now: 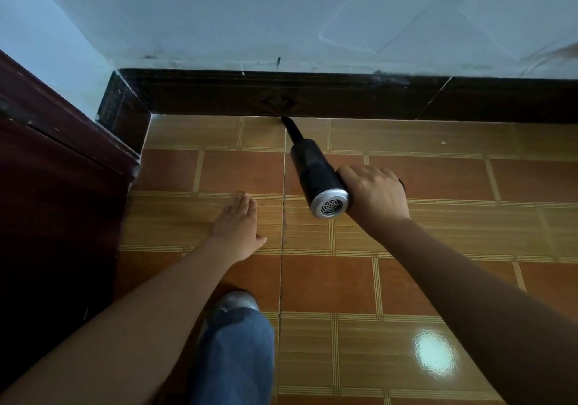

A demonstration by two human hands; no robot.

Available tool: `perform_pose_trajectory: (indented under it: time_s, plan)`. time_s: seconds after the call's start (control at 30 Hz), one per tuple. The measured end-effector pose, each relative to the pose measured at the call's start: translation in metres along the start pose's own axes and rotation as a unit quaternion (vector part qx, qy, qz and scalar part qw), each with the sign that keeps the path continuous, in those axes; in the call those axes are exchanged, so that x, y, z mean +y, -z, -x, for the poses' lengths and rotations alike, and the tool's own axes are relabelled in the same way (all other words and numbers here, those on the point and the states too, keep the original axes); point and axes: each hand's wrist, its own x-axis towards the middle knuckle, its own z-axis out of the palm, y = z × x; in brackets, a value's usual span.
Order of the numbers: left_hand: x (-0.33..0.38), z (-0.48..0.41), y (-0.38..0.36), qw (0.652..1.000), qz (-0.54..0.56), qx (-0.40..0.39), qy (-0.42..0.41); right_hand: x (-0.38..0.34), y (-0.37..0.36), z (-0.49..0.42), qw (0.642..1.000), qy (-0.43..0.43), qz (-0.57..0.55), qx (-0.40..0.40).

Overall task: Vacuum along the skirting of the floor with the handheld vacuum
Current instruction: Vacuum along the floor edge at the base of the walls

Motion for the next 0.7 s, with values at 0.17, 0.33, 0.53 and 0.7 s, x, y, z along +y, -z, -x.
perform_pose_trajectory:
  time_s: [0.17, 0.33, 0.53, 0.7]
  plan:
    - [0.001, 0.000, 0.000, 1.000, 0.000, 0.000, 0.001, 0.000, 0.000, 0.002, 1.000, 0.000, 0.006, 0.006]
    - [0.000, 0.001, -0.002, 1.000, 0.006, 0.006, -0.001, -0.010, -0.003, -0.006, 1.000, 0.016, -0.011, 0.008]
    - [-0.004, 0.003, -0.003, 1.000, 0.007, 0.010, -0.008, -0.023, -0.009, -0.019, 0.998, 0.036, -0.050, 0.010]
    - [-0.004, 0.001, -0.004, 1.000, -0.003, 0.014, -0.009, -0.020, -0.008, -0.017, 0.999, 0.033, -0.042, 0.011]
